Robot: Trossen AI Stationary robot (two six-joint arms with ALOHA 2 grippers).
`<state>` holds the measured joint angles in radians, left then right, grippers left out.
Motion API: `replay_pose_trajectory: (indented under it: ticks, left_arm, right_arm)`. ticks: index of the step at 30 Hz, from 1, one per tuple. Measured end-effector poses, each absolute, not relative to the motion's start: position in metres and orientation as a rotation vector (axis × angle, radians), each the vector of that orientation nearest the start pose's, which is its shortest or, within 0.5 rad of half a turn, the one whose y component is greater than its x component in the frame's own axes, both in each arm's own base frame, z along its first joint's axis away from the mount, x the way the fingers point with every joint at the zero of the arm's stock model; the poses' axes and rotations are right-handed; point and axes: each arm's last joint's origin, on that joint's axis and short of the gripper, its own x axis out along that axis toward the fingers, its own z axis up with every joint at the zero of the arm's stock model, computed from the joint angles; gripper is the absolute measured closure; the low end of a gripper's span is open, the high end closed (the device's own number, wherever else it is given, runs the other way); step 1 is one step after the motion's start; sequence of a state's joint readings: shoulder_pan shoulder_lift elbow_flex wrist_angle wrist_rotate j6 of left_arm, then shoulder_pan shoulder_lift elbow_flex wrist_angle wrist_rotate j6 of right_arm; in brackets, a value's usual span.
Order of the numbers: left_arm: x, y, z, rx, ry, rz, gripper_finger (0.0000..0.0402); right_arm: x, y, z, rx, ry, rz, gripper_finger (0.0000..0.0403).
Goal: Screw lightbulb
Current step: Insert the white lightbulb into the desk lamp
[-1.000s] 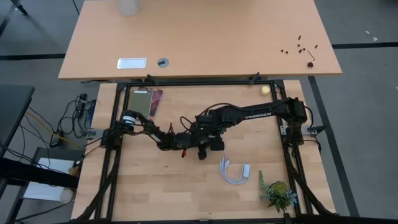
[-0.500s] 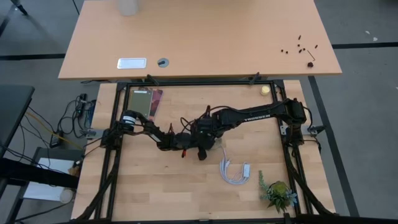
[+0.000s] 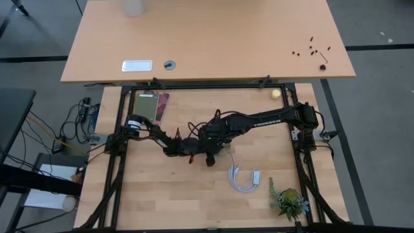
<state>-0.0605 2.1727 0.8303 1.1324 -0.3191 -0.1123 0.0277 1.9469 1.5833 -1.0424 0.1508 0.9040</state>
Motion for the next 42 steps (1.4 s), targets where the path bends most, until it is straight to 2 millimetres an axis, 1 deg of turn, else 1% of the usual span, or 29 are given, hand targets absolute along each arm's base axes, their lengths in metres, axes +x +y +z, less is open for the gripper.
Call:
replay_pose_trajectory:
  ticks: [9, 18, 23, 32, 35, 40, 42]
  left_arm:
    - [0.376, -0.014, 0.076, -0.071, 0.193, 0.266, 0.0215]
    - [0.376, -0.014, 0.076, -0.07, 0.194, 0.263, 0.0215]
    - [0.376, -0.014, 0.076, -0.07, 0.194, 0.262, 0.0215]
    - [0.376, -0.014, 0.076, -0.07, 0.194, 0.262, 0.0215]
    - [0.376, -0.014, 0.076, -0.07, 0.194, 0.262, 0.0215]
    - [0.376, -0.014, 0.076, -0.07, 0.194, 0.262, 0.0215]
    - [0.376, -0.014, 0.076, -0.069, 0.194, 0.262, 0.0215]
  right_arm:
    - [0.383, 0.006, 0.223, 0.339, 1.32, -0.487, 0.0049]
    - [0.384, 0.007, 0.224, 0.136, 1.363, -0.254, 0.0006]
    - [0.384, 0.004, 0.224, 0.075, 1.376, -0.167, 0.0005]
    - [0.382, -0.001, 0.224, -0.024, 1.405, -0.087, 0.0004]
    - [0.38, -0.001, 0.228, -0.067, 1.444, -0.044, 0.0004]
    - [0.384, -0.001, 0.239, -0.148, 1.415, 0.025, 0.0004]
    - [0.385, -0.001, 0.241, -0.189, 1.408, 0.06, 0.0004]
